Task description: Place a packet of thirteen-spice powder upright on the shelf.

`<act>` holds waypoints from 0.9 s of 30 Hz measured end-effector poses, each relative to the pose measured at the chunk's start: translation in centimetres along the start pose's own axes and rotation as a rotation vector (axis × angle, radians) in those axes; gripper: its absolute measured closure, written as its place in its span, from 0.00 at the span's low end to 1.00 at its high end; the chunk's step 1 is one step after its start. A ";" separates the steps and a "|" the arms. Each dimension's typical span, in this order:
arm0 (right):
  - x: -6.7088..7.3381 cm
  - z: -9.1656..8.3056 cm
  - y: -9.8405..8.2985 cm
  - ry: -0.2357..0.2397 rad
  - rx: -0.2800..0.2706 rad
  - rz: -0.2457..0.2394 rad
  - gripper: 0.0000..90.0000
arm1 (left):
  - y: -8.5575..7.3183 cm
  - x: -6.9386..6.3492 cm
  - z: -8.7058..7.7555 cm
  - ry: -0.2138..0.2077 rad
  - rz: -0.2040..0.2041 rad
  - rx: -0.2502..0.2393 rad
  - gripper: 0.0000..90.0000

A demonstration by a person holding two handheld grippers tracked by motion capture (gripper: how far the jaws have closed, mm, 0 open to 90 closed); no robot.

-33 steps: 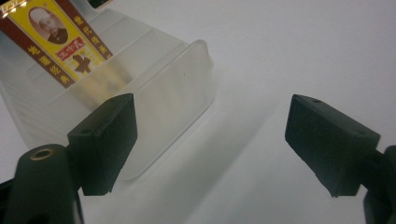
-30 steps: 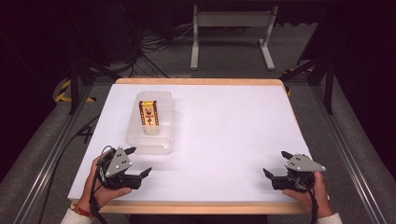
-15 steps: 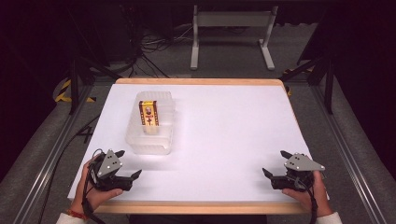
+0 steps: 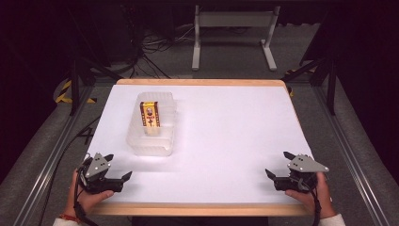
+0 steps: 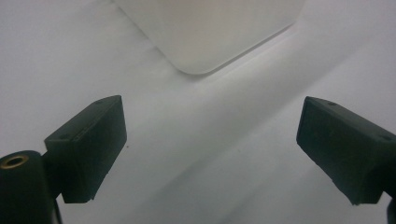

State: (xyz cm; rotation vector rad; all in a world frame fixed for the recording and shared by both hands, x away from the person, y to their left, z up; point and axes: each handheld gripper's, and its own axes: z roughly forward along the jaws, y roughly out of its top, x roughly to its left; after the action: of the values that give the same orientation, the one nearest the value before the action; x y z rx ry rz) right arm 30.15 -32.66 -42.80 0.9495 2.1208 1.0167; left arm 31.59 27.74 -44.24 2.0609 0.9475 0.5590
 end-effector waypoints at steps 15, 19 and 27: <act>-0.3 -1.0 -0.2 -0.014 -0.048 0.010 0.12 | -0.9 1.4 0.2 -0.009 -0.096 0.011 0.08; -0.2 -1.0 -0.2 -0.013 -0.047 0.011 0.12 | -0.8 1.3 0.2 -0.002 -0.085 0.009 0.08; 0.0 -0.9 0.0 -0.016 -0.038 -0.002 0.12 | -0.8 1.1 0.0 -0.004 -0.079 -0.003 0.08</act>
State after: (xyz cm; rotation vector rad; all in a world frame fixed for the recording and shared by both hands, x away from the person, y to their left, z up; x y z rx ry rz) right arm 29.47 -33.01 -42.38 0.9345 2.0812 1.0417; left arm 31.97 28.94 -44.85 2.0117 1.0206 0.5139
